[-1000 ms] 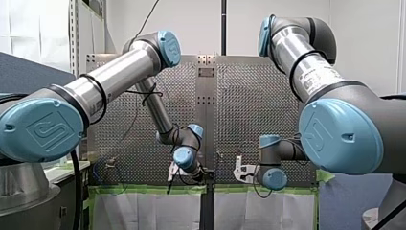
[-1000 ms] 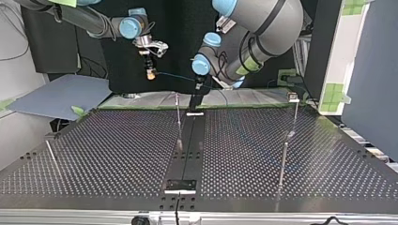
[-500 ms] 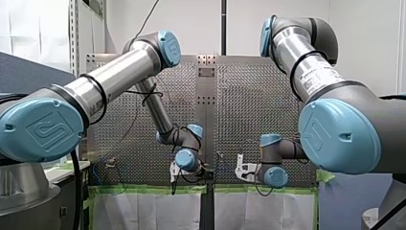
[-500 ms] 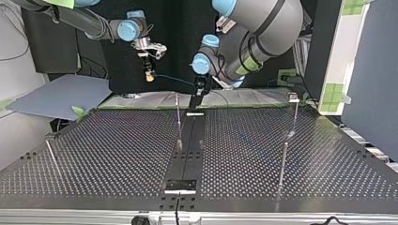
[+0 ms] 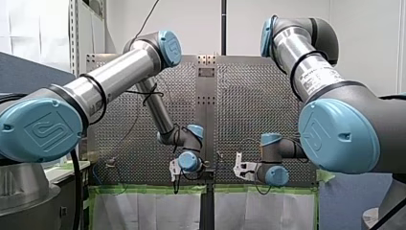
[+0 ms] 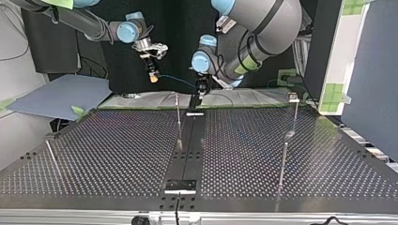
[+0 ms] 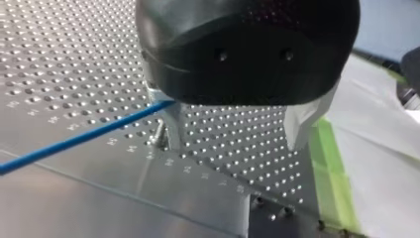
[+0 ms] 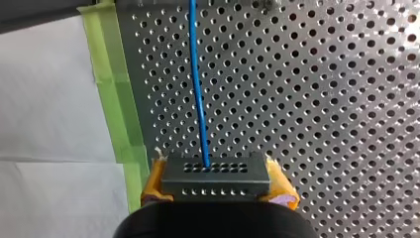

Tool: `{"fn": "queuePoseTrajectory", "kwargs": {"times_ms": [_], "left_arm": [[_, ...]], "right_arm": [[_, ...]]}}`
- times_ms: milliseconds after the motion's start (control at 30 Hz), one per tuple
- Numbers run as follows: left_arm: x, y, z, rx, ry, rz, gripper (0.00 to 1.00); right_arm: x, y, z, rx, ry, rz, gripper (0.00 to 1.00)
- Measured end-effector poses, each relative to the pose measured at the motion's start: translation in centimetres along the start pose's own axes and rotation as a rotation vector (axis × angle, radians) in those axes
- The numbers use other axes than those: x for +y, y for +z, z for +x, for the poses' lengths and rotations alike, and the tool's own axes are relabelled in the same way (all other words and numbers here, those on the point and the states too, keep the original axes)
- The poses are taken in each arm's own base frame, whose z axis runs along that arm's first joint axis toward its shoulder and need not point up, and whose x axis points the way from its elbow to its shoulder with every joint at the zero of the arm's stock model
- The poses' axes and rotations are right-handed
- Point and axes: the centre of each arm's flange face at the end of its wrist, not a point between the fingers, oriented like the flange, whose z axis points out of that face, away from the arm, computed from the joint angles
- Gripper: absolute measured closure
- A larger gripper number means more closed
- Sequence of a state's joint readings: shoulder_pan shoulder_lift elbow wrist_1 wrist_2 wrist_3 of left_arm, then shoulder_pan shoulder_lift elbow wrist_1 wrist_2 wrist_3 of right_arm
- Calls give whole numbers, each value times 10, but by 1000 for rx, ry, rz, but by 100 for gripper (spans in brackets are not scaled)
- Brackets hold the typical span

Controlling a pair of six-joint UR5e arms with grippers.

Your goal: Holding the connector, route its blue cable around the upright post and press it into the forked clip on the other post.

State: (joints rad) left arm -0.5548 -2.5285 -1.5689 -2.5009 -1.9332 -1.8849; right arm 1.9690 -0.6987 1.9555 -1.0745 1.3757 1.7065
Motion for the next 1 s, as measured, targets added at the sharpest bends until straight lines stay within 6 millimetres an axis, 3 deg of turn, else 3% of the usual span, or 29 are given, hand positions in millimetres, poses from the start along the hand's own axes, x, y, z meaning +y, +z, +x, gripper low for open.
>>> {"fn": "queuePoseTrajectory", "kwargs": {"times_ms": [100, 167, 200, 267, 300, 367, 500, 667, 733, 1000], "left_arm": [[4, -2, 2, -18, 5, -20, 5], [7, -4, 3, -31, 5, -36, 24], [8, -4, 4, -38, 5, -42, 24], [10, -5, 4, -48, 10, -57, 44], [11, -5, 4, -51, 15, -64, 44], [12, -6, 4, -57, 27, -79, 59], [13, -6, 4, -59, 55, -88, 70], [9, -7, 6, -56, 92, -66, 93], [7, -6, 5, -59, 106, -50, 98], [0, -10, 9, -73, 162, -34, 98]], "right_arm": [[0, 0, 0, -4, -1, 0, 100], [0, -1, 0, -6, -1, -1, 100], [0, -1, -1, -7, -1, -2, 100], [0, -1, -1, -8, -1, -5, 100], [1, -1, -1, -8, -2, -7, 100], [1, -1, 0, -7, -2, -9, 100], [2, -1, 0, -7, -3, -13, 100], [5, -1, 0, -6, -4, -24, 100], [7, 0, 0, -5, -3, -33, 100], [20, 0, 2, 1, -5, -95, 100]]}}
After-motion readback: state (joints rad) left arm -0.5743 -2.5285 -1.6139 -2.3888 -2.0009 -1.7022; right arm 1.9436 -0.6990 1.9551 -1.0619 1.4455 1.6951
